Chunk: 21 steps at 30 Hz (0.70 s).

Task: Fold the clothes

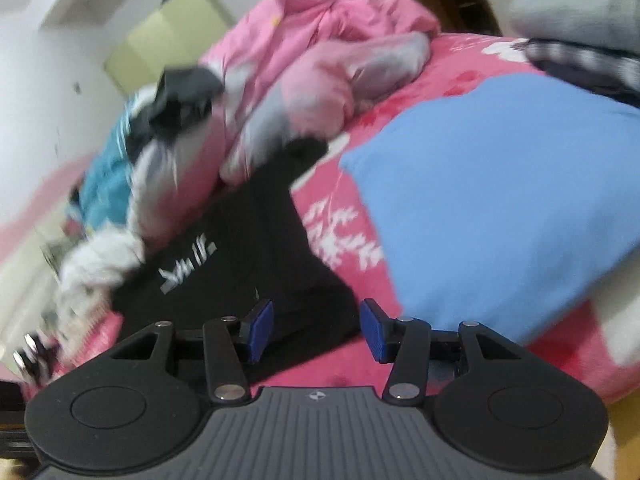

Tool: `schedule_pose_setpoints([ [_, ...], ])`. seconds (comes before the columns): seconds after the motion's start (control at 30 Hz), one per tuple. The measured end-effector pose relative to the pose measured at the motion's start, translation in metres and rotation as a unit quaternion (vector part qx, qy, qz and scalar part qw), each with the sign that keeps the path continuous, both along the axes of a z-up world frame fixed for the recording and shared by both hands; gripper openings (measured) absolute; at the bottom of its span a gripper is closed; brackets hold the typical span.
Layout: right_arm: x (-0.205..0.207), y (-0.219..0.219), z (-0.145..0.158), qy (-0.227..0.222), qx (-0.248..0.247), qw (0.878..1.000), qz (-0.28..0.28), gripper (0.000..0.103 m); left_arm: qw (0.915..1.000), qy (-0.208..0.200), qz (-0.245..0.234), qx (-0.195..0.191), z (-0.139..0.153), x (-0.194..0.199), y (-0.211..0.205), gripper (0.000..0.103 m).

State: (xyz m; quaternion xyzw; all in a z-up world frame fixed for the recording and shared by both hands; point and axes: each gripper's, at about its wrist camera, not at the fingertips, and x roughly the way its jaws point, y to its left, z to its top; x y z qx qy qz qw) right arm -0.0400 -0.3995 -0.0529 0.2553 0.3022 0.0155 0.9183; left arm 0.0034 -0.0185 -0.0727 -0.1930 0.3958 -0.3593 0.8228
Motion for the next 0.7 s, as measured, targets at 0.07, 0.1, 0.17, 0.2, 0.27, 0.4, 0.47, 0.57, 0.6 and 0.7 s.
schedule_pose_setpoints([
  [0.07, 0.008, 0.014, -0.004, 0.007, -0.042, 0.999, 0.003, 0.049, 0.9982, 0.002, 0.061, 0.003, 0.001, -0.012, 0.035, 0.069],
  [0.1, 0.011, 0.020, -0.004, 0.005, -0.059, 0.998, 0.008, 0.049, 0.9959, 0.003, 0.091, 0.005, 0.001, -0.018, 0.053, 0.069],
  [0.17, 0.014, 0.029, -0.003, 0.008, -0.076, 0.997, 0.015, 0.050, 0.9885, 0.006, 0.151, 0.008, 0.002, -0.030, 0.088, 0.069],
  [0.2, 0.015, 0.033, -0.002, 0.010, -0.080, 0.997, 0.020, 0.050, 0.9835, 0.007, 0.181, 0.010, 0.003, -0.036, 0.106, 0.069],
  [0.27, 0.017, 0.042, 0.000, 0.012, -0.075, 0.996, 0.043, 0.050, 0.9706, 0.009, 0.240, 0.013, 0.004, -0.047, 0.141, 0.069],
  [0.4, 0.030, 0.056, 0.000, 0.029, -0.093, 0.994, 0.045, 0.050, 0.9582, -0.005, 0.285, 0.023, 0.000, -0.049, 0.169, 0.069],
  [0.47, 0.039, 0.061, 0.000, 0.039, -0.104, 0.993, 0.037, 0.050, 0.9556, -0.017, 0.292, 0.034, -0.001, -0.042, 0.172, 0.069],
  [0.57, 0.062, 0.065, -0.009, 0.069, -0.116, 0.991, 0.022, 0.050, 0.9551, -0.034, 0.289, 0.056, -0.001, -0.029, 0.175, 0.068],
  [0.6, 0.071, 0.067, -0.012, 0.079, -0.121, 0.989, 0.017, 0.050, 0.9554, -0.035, 0.287, 0.059, -0.005, -0.023, 0.172, 0.067],
  [0.7, 0.091, 0.065, -0.020, 0.102, -0.132, 0.986, 0.000, 0.050, 0.9613, -0.013, 0.272, 0.044, -0.014, -0.017, 0.176, 0.059],
])
